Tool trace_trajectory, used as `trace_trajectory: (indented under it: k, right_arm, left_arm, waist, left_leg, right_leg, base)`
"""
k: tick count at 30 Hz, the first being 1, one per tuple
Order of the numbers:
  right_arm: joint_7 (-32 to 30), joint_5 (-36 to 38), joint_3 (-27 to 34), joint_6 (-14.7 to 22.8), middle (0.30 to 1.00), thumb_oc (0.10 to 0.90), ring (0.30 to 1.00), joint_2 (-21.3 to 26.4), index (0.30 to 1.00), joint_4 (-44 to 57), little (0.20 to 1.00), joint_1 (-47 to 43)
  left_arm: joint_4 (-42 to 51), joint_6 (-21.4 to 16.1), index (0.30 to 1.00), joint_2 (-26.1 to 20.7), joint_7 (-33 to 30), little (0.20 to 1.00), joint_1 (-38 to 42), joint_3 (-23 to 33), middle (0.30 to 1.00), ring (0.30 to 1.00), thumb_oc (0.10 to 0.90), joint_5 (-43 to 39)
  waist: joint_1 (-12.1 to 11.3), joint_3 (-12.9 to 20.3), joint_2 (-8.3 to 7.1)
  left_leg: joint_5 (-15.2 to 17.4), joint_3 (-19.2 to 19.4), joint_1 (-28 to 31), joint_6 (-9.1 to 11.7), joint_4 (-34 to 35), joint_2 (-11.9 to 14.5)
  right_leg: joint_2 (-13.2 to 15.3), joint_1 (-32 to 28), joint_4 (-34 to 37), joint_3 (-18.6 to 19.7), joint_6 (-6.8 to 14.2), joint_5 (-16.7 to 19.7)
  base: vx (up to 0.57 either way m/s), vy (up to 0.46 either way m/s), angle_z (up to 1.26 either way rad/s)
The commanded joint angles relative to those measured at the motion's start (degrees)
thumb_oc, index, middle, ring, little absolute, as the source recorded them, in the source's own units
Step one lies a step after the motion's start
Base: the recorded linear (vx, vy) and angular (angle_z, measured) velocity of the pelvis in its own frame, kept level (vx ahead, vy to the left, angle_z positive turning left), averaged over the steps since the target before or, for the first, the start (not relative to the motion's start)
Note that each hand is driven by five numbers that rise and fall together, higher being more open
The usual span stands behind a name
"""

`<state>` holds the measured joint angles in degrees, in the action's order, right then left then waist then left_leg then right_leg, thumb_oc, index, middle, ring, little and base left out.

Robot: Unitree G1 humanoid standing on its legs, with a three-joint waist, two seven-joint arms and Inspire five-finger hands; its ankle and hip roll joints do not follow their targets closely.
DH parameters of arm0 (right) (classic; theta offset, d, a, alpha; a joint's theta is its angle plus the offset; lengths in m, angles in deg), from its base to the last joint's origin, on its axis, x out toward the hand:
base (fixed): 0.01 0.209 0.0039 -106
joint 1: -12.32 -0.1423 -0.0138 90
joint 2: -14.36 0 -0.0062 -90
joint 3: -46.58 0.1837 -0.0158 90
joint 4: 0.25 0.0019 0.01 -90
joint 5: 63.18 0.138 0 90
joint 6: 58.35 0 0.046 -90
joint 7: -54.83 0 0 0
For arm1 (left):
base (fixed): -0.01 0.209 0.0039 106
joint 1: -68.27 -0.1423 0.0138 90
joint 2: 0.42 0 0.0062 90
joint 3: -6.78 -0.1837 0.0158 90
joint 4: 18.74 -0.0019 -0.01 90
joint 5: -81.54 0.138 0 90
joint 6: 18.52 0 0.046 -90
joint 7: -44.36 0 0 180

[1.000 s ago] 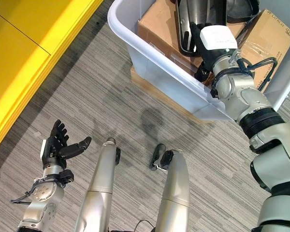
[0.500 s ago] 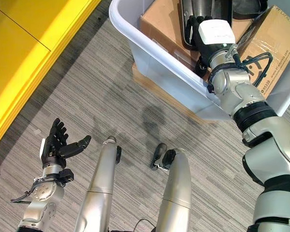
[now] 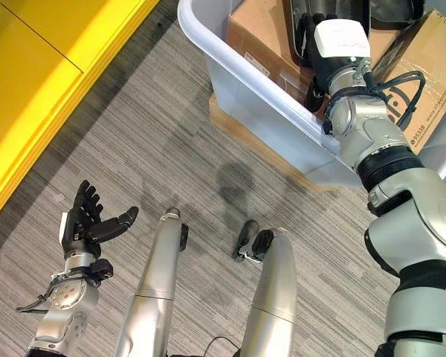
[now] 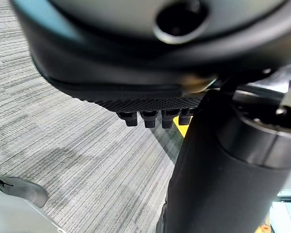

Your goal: Move parts from the plastic box to the shelf.

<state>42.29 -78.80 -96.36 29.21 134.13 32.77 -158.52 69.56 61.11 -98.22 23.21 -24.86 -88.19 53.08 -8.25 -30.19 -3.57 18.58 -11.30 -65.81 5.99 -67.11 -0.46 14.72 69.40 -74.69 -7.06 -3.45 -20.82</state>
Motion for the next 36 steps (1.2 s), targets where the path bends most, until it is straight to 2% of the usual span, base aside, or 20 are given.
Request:
trace_trajectory:
  k: [1,2,3,15,27,32,33,36]
  right_arm:
    - [-4.9,-1.6,-1.7,-1.2,1.000,0.900,1.000,0.6,1.000,-4.0,1.000,-5.2]
    - [-5.0,-1.7,-1.6,-1.2,0.528,0.563,0.528,0.4,0.528,-4.1,0.528,-5.1]
    - [-5.0,-1.8,-1.7,-1.2,0.300,0.400,0.300,0.2,0.300,-4.3,0.300,-5.0]
    - [-4.1,-2.7,-1.3,-1.1,0.300,0.400,0.300,0.3,0.300,-2.3,0.300,-3.4]
    - [-4.8,-2.8,2.1,-0.6,0.300,0.400,0.300,-0.8,0.300,1.2,0.300,-0.5]
    - [-4.3,-3.3,3.6,-0.5,0.300,0.400,0.300,-0.5,0.300,4.8,0.300,1.0]
    - [-4.2,-3.5,4.4,-0.5,0.300,0.400,0.300,-0.1,0.300,5.6,0.300,1.9]
    - [-3.8,-3.7,5.1,-0.3,0.300,0.400,0.300,0.2,0.300,6.2,0.300,2.7]
  left_arm:
    - [7.3,-6.1,1.000,-2.0,-1.8,1.000,0.0,1.4,1.000,1.000,0.900,0.2]
    - [7.1,-6.1,1.000,-1.9,-1.9,1.000,0.2,1.3,1.000,1.000,0.900,0.3]
    - [7.1,-6.1,1.000,-1.9,-1.9,1.000,0.4,1.3,1.000,1.000,0.900,0.4]
    - [6.3,-6.1,1.000,-2.1,-1.4,1.000,0.9,1.2,1.000,1.000,0.900,0.6]
    - [5.5,-6.0,1.000,-3.8,-0.7,1.000,1.9,1.5,1.000,1.000,0.900,1.5]
    - [5.0,-6.1,1.000,-4.2,0.3,1.000,2.7,1.7,1.000,1.000,0.900,1.5]
    - [4.5,-5.9,1.000,-4.5,0.9,1.000,3.0,1.5,1.000,1.000,0.900,1.4]
    - [4.3,-5.9,1.000,-5.0,2.0,1.000,2.8,1.6,1.000,1.000,0.900,1.0]
  waist:
    - [-1.8,0.4,1.39]
    - [-1.8,0.4,1.38]
    - [-1.8,0.4,1.41]
    - [-1.1,0.6,1.08]
    - [-0.4,0.9,0.67]
    - [-0.1,1.6,0.41]
    - [0.1,2.2,0.28]
    - [0.2,3.1,0.15]
  left_leg:
    - [9.5,-1.1,5.7,-3.2,-2.0,1.3]
    - [9.6,-1.1,5.7,-3.2,-2.2,1.3]
    - [9.6,-1.0,5.7,-3.2,-2.3,1.3]
    - [9.3,-0.7,6.6,-3.0,-1.2,1.5]
    - [6.3,0.2,11.6,-3.1,7.5,2.3]
    - [4.5,0.5,16.0,-3.5,13.4,3.0]
    - [3.1,0.5,18.8,-3.5,16.9,3.2]
    - [1.7,0.5,21.7,-3.6,21.0,3.5]
  right_leg:
    - [-0.9,0.5,-4.3,8.7,5.3,-9.1]
    - [-0.8,0.5,-4.4,8.8,5.3,-9.1]
    - [-0.9,0.6,-4.4,8.9,5.3,-9.1]
    - [-0.9,-0.7,-2.6,8.6,5.4,-8.4]
    - [-1.5,-6.3,7.0,7.2,6.4,-4.6]
    - [-1.5,-10.8,13.1,6.8,7.3,-1.9]
    - [-1.1,-13.9,16.8,6.0,7.9,-0.1]
    - [-0.9,-17.5,21.4,5.2,8.5,2.1]
  base:
    - [0.00,0.000,0.00]
    - [0.00,0.000,0.00]
    - [0.00,0.000,0.00]
    - [0.00,0.000,0.00]
    - [-0.01,0.005,-0.01]
    - [-0.01,0.023,-0.03]
    - [0.00,0.000,0.00]
    - [0.01,0.004,0.03]
